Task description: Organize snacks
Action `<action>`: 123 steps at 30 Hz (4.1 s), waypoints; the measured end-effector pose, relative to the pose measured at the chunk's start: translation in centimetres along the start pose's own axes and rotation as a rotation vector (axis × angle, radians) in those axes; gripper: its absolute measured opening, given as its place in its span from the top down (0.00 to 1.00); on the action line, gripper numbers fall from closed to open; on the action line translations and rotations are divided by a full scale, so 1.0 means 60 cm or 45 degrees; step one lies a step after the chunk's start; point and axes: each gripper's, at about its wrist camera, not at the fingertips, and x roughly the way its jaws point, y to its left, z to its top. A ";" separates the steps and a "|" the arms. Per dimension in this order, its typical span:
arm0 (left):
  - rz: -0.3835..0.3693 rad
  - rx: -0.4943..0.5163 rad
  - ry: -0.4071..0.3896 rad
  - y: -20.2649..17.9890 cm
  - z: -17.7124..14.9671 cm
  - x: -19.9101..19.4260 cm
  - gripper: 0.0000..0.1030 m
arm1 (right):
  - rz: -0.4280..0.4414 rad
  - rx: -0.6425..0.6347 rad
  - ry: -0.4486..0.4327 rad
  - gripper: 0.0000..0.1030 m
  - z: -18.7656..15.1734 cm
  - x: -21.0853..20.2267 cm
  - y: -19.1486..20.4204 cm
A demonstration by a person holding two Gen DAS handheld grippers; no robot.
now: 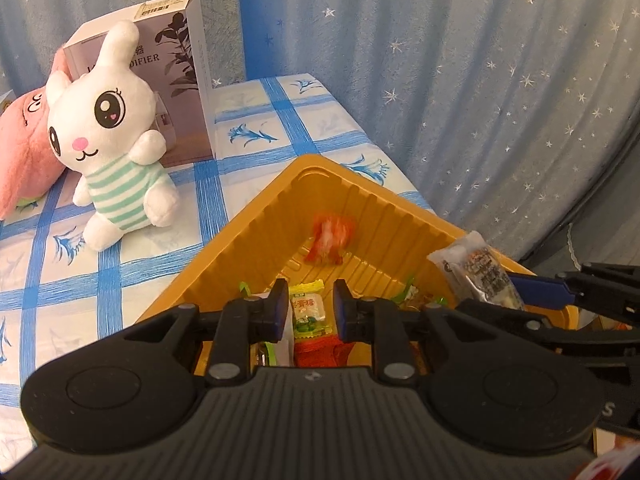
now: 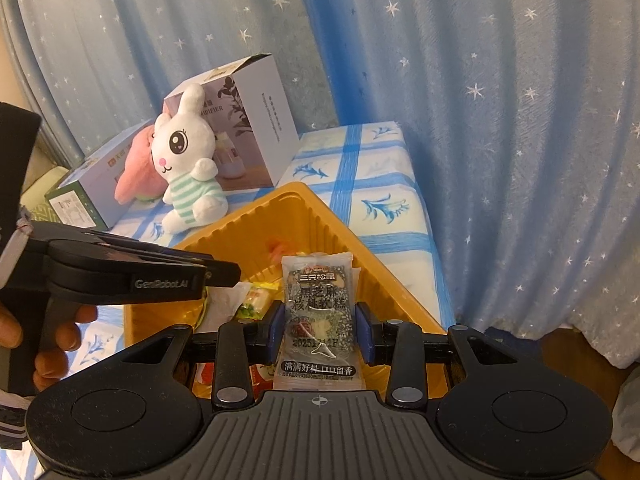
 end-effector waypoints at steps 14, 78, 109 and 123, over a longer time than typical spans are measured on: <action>-0.004 -0.028 -0.024 0.031 -0.009 -0.034 0.76 | 0.017 -0.058 0.033 0.63 0.019 0.044 0.011; 0.192 -0.372 -0.063 -0.044 -0.327 -0.432 0.42 | 0.136 -0.177 0.103 0.19 -0.174 -0.284 0.158; 0.237 -0.487 -0.024 -0.088 -0.425 -0.482 0.42 | 0.228 -0.290 0.232 0.19 -0.245 -0.306 0.199; 0.233 -0.491 -0.020 -0.088 -0.423 -0.482 0.42 | 0.227 -0.290 0.228 0.19 -0.243 -0.307 0.198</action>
